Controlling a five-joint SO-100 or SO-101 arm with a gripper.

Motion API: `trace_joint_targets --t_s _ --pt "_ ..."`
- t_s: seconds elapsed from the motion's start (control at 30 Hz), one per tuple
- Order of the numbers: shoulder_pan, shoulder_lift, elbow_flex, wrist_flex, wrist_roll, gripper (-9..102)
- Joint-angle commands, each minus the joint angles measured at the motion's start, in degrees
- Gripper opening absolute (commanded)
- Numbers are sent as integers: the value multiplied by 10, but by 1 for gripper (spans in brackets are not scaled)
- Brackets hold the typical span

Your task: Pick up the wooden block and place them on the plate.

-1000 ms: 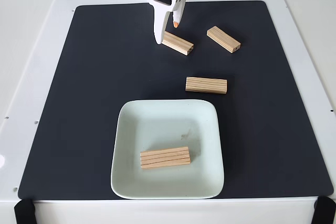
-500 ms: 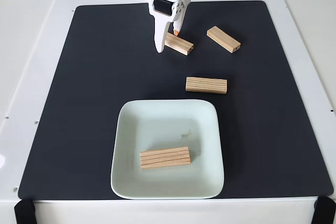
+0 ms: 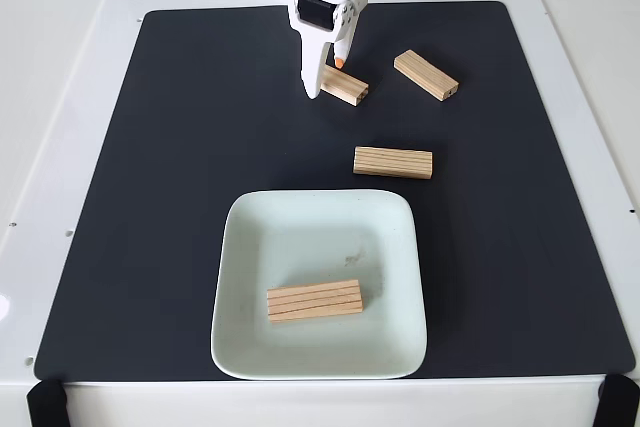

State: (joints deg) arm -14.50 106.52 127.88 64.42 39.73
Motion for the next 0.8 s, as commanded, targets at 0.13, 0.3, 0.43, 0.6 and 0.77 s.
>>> trace_joint_targets --t_s 0.13,0.3,0.43,0.6,0.77 --pt "-2 3 -3 -5 7 7" --pt "-2 3 -3 -5 7 1" --pt "-2 3 -3 -5 7 1" --pt "-2 3 2 -5 -1 3" --pt "-2 4 29 -5 -3 21"
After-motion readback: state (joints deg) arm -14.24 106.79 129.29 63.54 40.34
